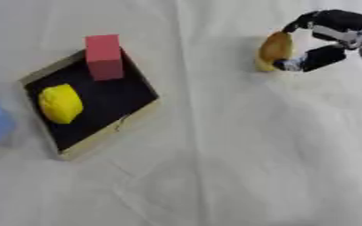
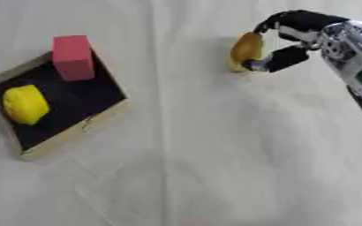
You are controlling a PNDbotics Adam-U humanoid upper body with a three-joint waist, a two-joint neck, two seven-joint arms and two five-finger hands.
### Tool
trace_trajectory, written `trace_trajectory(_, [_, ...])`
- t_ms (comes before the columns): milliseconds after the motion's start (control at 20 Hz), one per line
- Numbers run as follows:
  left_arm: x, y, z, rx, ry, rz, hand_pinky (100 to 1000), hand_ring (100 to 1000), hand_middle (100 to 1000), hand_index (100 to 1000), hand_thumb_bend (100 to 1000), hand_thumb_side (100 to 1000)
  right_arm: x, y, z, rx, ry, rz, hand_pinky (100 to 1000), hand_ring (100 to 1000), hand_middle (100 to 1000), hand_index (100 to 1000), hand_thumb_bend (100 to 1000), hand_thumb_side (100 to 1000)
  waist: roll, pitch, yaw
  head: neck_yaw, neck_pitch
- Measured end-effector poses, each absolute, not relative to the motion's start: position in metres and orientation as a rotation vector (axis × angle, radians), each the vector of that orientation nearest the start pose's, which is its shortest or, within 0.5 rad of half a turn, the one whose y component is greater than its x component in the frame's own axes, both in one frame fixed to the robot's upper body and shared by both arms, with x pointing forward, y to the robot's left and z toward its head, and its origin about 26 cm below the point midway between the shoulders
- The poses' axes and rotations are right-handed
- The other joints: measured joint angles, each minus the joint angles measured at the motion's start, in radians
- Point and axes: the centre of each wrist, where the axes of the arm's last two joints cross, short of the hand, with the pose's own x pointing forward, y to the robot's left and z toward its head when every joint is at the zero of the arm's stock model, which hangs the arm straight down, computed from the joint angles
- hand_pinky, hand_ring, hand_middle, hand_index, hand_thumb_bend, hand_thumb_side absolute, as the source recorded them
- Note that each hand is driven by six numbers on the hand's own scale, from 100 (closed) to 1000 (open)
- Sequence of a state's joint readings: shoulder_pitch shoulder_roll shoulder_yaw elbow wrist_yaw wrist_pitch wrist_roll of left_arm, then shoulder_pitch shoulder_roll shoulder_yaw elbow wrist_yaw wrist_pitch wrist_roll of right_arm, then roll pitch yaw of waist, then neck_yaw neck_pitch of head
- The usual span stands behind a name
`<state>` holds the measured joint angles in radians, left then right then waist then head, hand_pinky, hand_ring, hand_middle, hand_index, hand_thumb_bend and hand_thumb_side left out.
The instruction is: Pick up objects on the table and place them in the box.
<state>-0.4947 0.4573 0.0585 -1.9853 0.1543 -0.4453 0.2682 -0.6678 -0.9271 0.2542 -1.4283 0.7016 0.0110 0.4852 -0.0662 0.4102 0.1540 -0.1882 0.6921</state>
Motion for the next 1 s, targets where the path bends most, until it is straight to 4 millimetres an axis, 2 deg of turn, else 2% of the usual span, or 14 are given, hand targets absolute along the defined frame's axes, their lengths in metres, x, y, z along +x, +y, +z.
trace_trajectory(400, [0.310,0.272,0.274,-0.058,3.347,0.099,703,678,626,767,100,411,0.389,-0.367,0.250,-1.127,-1.147,1.557,898,951,847,926,442,755,0.000,0.006,0.005,-0.005,-0.008])
trace_trajectory(650, [0.310,0.271,0.274,-0.056,3.348,0.100,702,679,626,767,100,417,0.392,-0.364,0.243,-1.128,-1.166,1.543,882,924,791,885,445,750,0.000,0.012,0.007,-0.008,-0.008])
trace_trajectory(1000, [0.310,0.270,0.274,-0.046,3.347,0.089,702,679,626,767,100,419,0.394,-0.364,0.236,-1.231,-1.197,1.479,865,889,740,841,441,755,0.000,0.017,0.014,-0.013,-0.017])
